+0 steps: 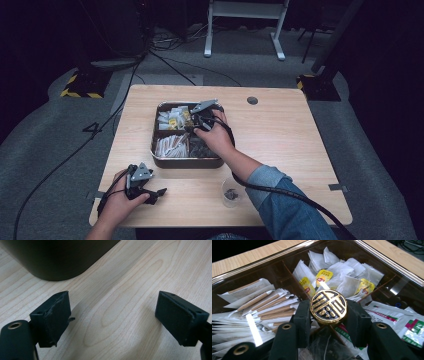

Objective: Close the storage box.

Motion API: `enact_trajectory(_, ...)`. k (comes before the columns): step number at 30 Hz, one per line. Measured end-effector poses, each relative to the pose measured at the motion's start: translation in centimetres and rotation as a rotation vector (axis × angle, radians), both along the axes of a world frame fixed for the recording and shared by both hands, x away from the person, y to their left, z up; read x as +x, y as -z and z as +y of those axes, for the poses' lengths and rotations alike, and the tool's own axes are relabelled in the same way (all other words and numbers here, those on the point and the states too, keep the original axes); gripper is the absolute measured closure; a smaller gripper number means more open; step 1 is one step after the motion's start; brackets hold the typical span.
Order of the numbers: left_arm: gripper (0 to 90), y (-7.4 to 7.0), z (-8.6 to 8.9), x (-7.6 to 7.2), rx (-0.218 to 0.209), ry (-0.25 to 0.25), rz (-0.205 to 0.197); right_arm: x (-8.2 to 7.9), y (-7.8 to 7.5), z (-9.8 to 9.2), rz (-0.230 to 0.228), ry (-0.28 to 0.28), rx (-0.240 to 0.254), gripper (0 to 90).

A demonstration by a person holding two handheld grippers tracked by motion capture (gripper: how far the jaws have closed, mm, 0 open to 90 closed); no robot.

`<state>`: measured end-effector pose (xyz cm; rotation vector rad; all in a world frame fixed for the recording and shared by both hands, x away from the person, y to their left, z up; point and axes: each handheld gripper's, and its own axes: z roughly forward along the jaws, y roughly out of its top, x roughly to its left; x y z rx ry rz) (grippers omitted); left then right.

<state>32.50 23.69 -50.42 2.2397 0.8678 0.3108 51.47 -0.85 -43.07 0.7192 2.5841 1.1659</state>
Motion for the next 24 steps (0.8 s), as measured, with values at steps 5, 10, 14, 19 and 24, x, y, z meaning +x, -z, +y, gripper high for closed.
enact_trajectory(5, 13.6, -0.02, 0.01, 0.0, 0.002, 0.001, 0.002, 0.02, 0.28, 0.04, 0.009, 0.005, 0.001, 58.7)
enact_trajectory(10, 13.6, -0.02, 0.01, 0.0, 0.002, 0.001, 0.002, 0.2, 0.34, -0.12, 0.012, 0.008, -0.001, 58.7)
enact_trajectory(14, 13.5, 0.0, 0.0, 0.0, 0.0, 0.0, 0.0, 0.45, 0.57, -0.26, 0.023, 0.008, 0.006, 58.7)
enact_trajectory(19, 13.6, 0.0, 0.0, 0.0, 0.0, 0.0, 0.0, 0.41, 0.72, -0.22, 0.021, 0.006, 0.004, 58.6)
enact_trajectory(24, 13.6, 0.0, 0.0, 0.0, 0.0, 0.0, 0.0, 0.29, 0.73, -0.2, 0.019, 0.005, 0.0, 58.5)
